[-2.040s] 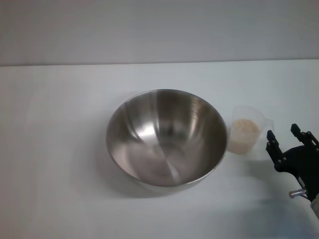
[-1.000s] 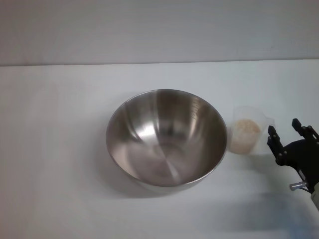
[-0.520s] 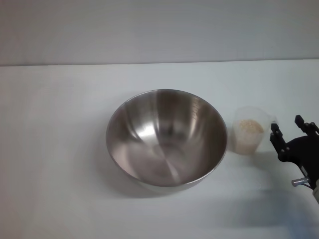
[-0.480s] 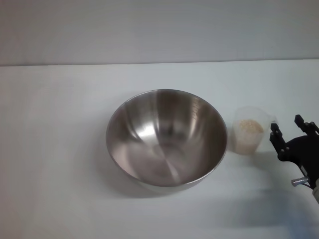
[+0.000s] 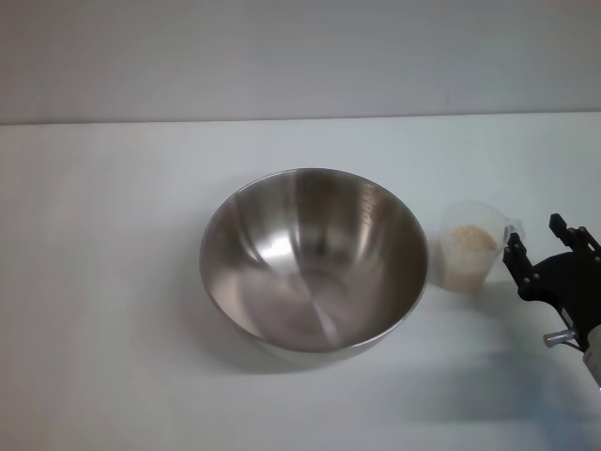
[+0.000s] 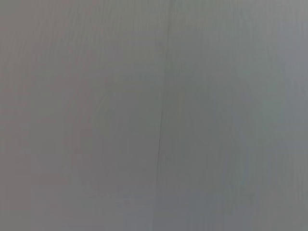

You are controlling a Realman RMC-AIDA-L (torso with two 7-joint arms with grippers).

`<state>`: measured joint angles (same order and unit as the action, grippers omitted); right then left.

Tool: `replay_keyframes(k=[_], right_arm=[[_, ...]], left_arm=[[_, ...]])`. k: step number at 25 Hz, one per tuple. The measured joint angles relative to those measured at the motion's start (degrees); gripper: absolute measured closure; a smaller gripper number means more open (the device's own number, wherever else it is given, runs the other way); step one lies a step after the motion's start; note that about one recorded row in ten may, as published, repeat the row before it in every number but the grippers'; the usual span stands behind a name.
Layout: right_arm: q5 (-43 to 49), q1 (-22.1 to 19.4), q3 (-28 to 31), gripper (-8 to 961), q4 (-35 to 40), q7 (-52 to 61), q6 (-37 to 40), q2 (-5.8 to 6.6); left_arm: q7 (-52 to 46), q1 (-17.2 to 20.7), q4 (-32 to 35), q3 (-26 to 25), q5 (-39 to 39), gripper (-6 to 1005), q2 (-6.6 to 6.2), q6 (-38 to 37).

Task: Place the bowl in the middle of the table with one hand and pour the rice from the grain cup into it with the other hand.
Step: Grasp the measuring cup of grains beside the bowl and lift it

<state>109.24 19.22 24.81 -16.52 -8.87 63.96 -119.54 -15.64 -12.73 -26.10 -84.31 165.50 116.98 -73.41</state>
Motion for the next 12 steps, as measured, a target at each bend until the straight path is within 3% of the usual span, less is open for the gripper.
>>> replay_keyframes(k=[12], right_arm=[[0.0,0.8,0.3,438,0.7,0.3,-1.1,0.0]], left_arm=[[0.0,0.2,0.0,0.0,0.0,547,0.0,-0.1]])
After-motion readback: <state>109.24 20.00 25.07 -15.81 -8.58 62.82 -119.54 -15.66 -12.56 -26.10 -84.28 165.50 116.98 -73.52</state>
